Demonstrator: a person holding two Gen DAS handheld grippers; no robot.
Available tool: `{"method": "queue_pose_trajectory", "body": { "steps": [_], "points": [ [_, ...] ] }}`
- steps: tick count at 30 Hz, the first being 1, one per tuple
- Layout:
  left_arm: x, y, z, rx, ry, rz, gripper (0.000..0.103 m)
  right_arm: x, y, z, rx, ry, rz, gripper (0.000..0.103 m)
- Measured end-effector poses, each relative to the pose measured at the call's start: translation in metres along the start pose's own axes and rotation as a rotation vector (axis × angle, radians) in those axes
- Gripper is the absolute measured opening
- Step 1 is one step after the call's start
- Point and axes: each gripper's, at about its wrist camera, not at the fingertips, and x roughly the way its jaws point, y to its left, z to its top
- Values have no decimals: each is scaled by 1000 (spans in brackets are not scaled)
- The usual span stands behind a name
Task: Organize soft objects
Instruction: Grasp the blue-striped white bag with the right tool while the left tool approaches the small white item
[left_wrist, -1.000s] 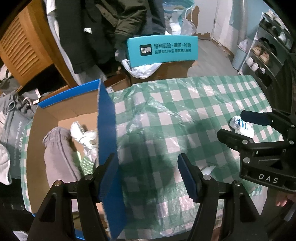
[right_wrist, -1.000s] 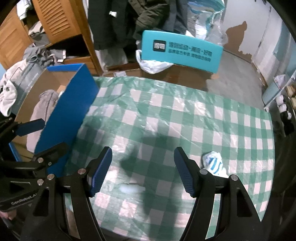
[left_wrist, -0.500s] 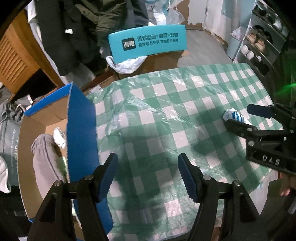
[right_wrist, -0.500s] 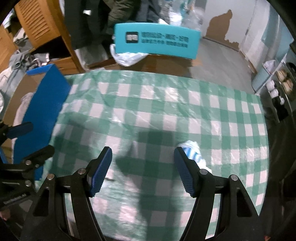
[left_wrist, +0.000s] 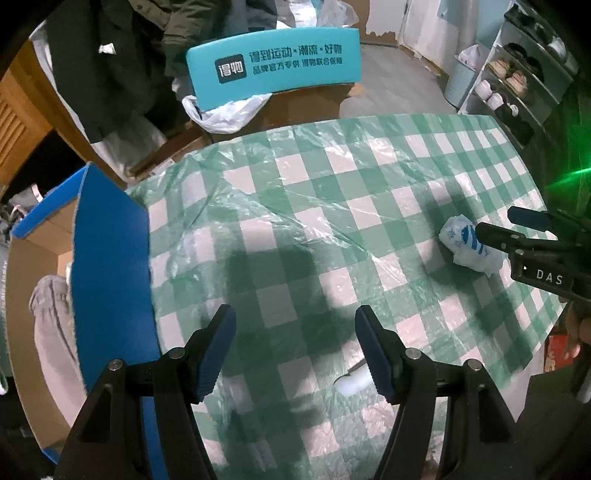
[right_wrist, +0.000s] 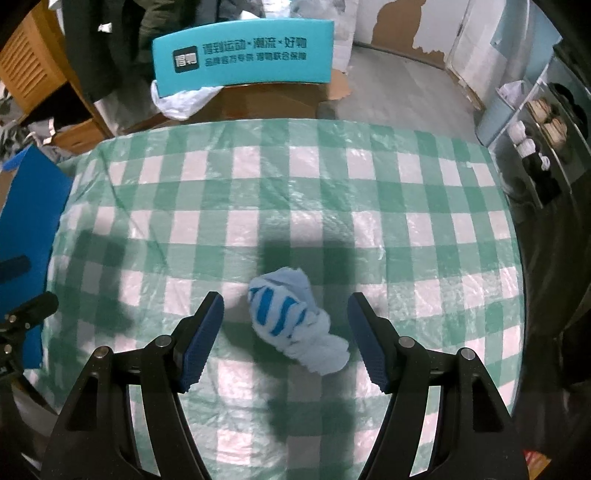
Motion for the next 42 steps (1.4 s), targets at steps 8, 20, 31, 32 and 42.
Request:
{"method": "queue_pose_trajectory", "body": {
  "steps": [8, 20, 31, 32, 42],
  "points": [
    [17, -1, 5, -13, 35, -23, 68, 33, -4, 2, -31, 58, 2, 69],
    [32, -3, 3, 1, 76, -41, 68, 66, -1, -5, -68, 148, -23, 69],
    [30, -10, -11, 56, 90, -78, 69, 62, 18, -12, -82, 160, 15, 51],
    [30, -11, -14, 63, 93, -91, 69, 60, 21, -13, -81, 159, 22, 51],
    [33, -30, -39, 169, 116, -116, 70, 26, 42, -31, -19, 136, 111, 51]
  ]
}}
